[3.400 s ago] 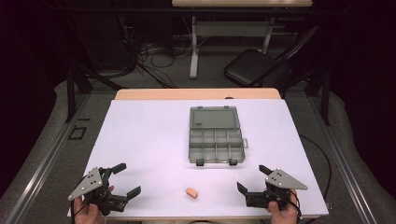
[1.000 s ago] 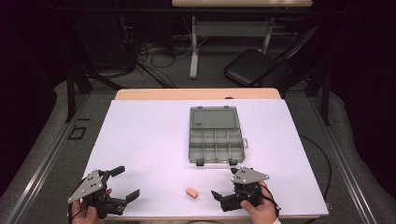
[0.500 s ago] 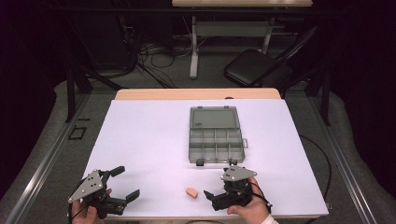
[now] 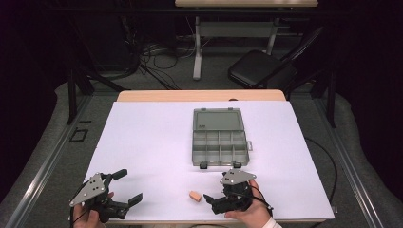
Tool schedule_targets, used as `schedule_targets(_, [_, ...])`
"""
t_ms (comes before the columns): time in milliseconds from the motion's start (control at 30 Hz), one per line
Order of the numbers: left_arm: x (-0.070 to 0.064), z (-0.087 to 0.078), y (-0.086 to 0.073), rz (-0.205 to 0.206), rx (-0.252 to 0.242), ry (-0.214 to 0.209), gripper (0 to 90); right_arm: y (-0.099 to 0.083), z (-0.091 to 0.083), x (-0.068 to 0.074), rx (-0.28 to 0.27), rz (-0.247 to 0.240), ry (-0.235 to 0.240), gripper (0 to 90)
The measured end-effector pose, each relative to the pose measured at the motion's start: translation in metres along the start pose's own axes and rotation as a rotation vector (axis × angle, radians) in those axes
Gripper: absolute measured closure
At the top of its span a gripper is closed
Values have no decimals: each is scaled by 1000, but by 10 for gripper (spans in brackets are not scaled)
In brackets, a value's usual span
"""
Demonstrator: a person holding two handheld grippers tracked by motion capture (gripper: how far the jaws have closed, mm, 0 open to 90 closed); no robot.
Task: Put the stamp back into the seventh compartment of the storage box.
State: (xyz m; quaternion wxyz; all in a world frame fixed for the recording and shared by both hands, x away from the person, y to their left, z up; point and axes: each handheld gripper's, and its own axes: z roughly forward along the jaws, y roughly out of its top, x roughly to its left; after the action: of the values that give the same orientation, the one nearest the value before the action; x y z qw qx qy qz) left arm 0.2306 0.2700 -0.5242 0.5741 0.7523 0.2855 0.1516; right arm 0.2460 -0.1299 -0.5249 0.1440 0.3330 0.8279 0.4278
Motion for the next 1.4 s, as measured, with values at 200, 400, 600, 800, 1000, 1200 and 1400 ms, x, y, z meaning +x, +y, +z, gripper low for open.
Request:
schedule_targets(200, [0, 0, 0, -1, -1, 0, 4, 1, 2, 3, -7, -14, 5, 155])
schedule_targets(400, [0, 0, 0, 0, -3, 0, 5, 4, 5, 7, -8, -30, 21, 228])
schedule_targets(600, [0, 0, 0, 0, -2, 0, 5, 6, 10, 10, -8, -42, 35, 279])
schedule_targets(800, [0, 0, 0, -1, -6, 1, 4, 7, 14, 15, -1, -60, 50, 336])
schedule_targets(1000, [0, 0, 0, 3, 0, -2, 5, 7, 19, 19, -1, -78, 64, 401])
schedule_targets(1200, [0, 0, 0, 1, -3, -3, 5, 7, 23, 22, 4, -82, 69, 447])
schedule_targets(1400, [0, -1, 0, 4, 0, -5, 5, 7, 26, 23, -18, -57, 90, 494])
